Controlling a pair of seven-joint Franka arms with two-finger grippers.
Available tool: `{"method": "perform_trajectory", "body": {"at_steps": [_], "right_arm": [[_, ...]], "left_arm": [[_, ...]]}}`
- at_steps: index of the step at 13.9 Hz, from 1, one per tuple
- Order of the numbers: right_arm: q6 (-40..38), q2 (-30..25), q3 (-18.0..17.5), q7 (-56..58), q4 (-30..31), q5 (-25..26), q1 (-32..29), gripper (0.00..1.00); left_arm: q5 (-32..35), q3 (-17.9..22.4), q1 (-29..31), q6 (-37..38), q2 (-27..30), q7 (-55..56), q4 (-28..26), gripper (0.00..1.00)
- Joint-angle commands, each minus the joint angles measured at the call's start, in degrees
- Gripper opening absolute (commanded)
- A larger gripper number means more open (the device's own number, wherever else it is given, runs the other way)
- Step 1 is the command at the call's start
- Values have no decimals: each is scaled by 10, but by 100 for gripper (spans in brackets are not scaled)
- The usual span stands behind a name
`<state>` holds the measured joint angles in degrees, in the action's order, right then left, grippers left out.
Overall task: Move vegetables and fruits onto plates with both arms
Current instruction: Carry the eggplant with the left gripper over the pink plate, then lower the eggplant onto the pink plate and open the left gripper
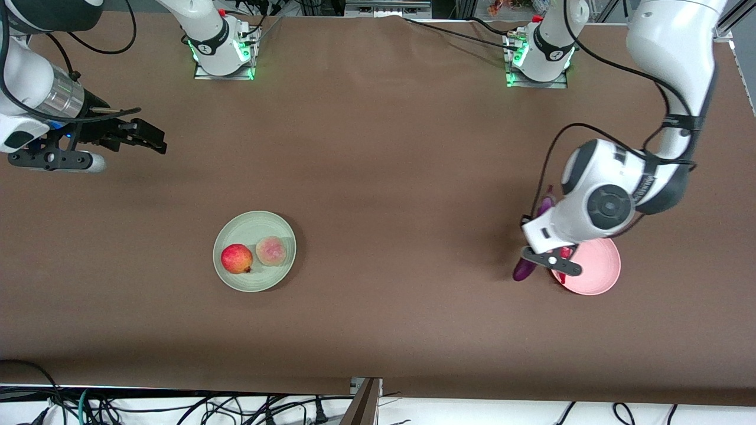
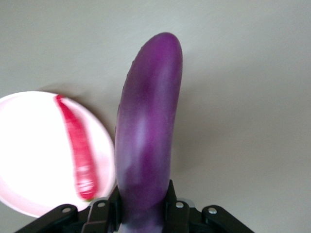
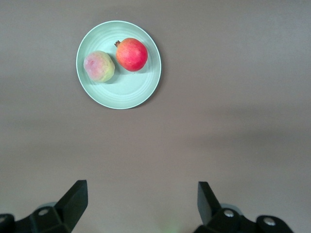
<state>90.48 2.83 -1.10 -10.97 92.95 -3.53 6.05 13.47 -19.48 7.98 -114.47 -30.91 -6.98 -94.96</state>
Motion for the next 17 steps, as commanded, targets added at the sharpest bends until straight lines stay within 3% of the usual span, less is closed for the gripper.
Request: {"method": "perform_trajectory", "body": {"at_steps": [1,3,5,6,7,8,9,13,17], "right_arm": [[-9,-5,-1,8,-2,7,-5,100],[-10,-5,-1,11,-2,7,-5,100],[-8,-5,-1,11,-2,7,-5,100],[-8,-5,-1,11,-2,8,-5,100],[-8,-5,-1,12,-2,7,-5,100],[-8,-5,-1,12,-2,7,-5,100],[-9,-6,-1,12,-2,7,-5,100],[-9,-7,-1,12,-2,7,-5,100],[-9,-6,-2,14,-2,8,-3,100]], "left_arm": [[23,-2,66,2,5,-110,-10,0],[97,-1,102,-5,-5,-141,-9,0],[115,-1,120,-33,-15,-143,-9,0],[115,-1,128,-48,-26,-151,-10,3],[110,-1,135,-56,-36,-161,-9,14],[109,-1,135,-62,-41,-163,-9,29],[105,-2,132,-63,-42,-162,-9,99],[105,-10,130,-52,-23,-162,-10,100],[90,-79,133,42,55,-136,-8,100]]}}
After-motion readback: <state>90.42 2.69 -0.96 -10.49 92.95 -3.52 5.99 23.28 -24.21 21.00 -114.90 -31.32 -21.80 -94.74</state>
